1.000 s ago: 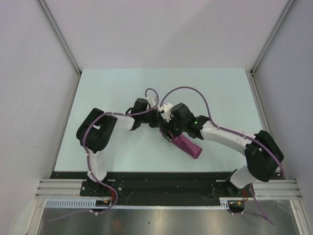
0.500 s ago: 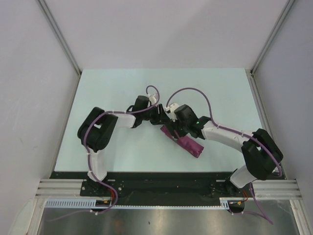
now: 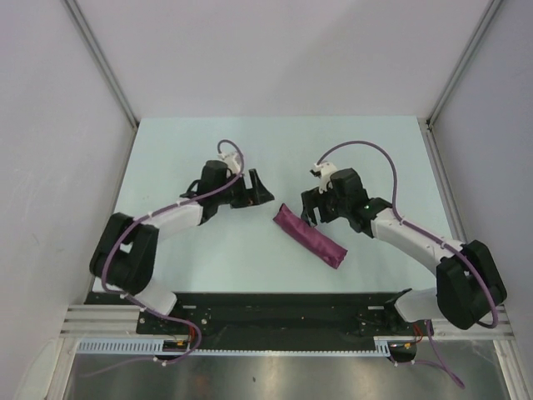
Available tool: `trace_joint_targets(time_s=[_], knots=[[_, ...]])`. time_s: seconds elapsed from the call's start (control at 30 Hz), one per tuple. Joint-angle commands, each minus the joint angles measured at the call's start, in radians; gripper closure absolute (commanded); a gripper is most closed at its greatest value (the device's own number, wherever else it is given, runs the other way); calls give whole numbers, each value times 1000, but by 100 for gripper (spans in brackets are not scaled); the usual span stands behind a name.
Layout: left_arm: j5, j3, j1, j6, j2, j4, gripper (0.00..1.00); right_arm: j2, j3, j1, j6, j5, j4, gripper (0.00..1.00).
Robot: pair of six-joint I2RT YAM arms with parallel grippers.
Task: Fold the napkin, place the utensils inside, and roll it up
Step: Roll the napkin at the center of the board, then reset both arms
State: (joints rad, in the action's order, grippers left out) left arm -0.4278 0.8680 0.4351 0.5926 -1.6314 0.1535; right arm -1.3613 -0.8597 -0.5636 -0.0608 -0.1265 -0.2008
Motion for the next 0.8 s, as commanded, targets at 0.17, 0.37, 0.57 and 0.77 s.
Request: trace_joint_targets(time_s=[0.17, 0.37, 0.57, 0.77], knots=[[210, -167, -206, -145, 460, -98, 0, 152, 91, 126, -131, -50, 116, 16], [257, -248, -243, -197, 791, -191, 0, 252, 180, 211, -168, -7, 172, 15], [327, -201, -243, -237, 883, -379, 0, 337, 231, 218, -154, 57, 231, 15], [333, -184, -243, -261, 907, -410, 0, 350, 235, 220, -146, 59, 238, 15]])
